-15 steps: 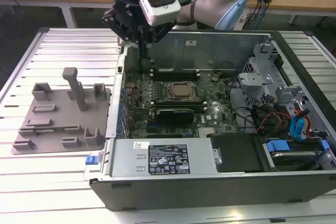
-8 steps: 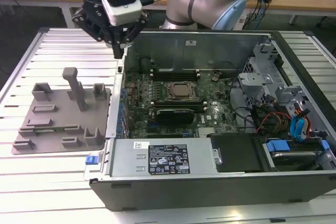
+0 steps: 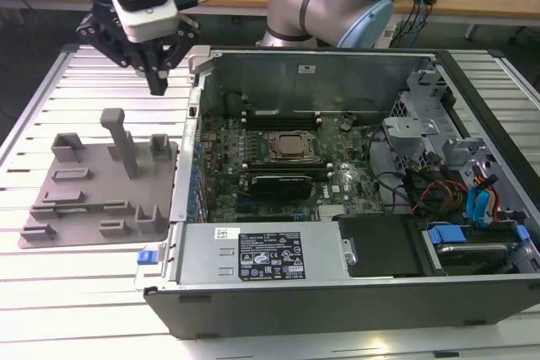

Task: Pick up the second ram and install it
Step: 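Reach for the second ram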

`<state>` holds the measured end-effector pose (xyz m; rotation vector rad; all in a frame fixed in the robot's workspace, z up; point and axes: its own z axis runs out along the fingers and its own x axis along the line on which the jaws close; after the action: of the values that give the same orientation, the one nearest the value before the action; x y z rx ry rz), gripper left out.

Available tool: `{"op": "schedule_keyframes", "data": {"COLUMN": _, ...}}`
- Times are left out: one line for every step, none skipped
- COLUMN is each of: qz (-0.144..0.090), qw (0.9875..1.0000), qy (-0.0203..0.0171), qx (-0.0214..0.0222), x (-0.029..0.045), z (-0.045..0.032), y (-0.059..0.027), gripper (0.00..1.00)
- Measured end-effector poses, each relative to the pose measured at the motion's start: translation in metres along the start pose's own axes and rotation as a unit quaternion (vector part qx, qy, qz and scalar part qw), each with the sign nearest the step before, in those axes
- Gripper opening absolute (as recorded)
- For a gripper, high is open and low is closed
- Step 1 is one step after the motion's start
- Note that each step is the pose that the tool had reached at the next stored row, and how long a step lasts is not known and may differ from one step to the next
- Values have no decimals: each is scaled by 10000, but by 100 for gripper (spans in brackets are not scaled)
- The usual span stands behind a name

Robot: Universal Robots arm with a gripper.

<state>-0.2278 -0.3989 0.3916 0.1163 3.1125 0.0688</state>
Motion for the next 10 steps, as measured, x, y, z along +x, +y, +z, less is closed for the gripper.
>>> {"op": "schedule_keyframes", "data": {"qz": 1, "qw": 10000, "qy": 0, "qx": 0, "x": 36, "z": 1, "y": -3, "gripper": 8}}
{"op": "schedule_keyframes", "data": {"qz": 1, "qw": 10000, "qy": 0, "qx": 0, "x": 108, "z": 1, "y": -8, "gripper": 8}}
{"op": "schedule_keyframes", "data": {"qz": 0, "qw": 10000, "qy": 0, "qx": 0, "x": 195, "z": 1, "y": -15, "gripper": 8}}
{"op": "schedule_keyframes", "data": {"qz": 1, "qw": 10000, "qy": 0, "qx": 0, "x": 284, "z": 1, "y": -21, "gripper": 8}}
{"op": "schedule_keyframes", "data": {"qz": 1, "qw": 10000, "qy": 0, "qx": 0, "x": 324, "z": 1, "y": -24, "gripper": 8}}
{"op": "schedule_keyframes", "data": {"qz": 1, "qw": 10000, "qy": 0, "qx": 0, "x": 360, "z": 2, "y": -27, "gripper": 8}}
{"op": "schedule_keyframes", "data": {"qz": 0, "qw": 10000, "qy": 0, "qx": 0, "x": 424, "z": 3, "y": -32, "gripper": 8}}
{"op": "schedule_keyframes", "data": {"qz": 1, "qw": 10000, "qy": -1, "qx": 0, "x": 477, "z": 5, "y": -36, "gripper": 8}}
{"op": "schedule_keyframes", "data": {"qz": 1, "qw": 10000, "qy": 0, "qx": 0, "x": 528, "z": 9, "y": -43, "gripper": 8}}
{"op": "schedule_keyframes", "data": {"qz": 0, "qw": 10000, "qy": 0, "qx": 0, "x": 550, "z": 11, "y": -64, "gripper": 8}}
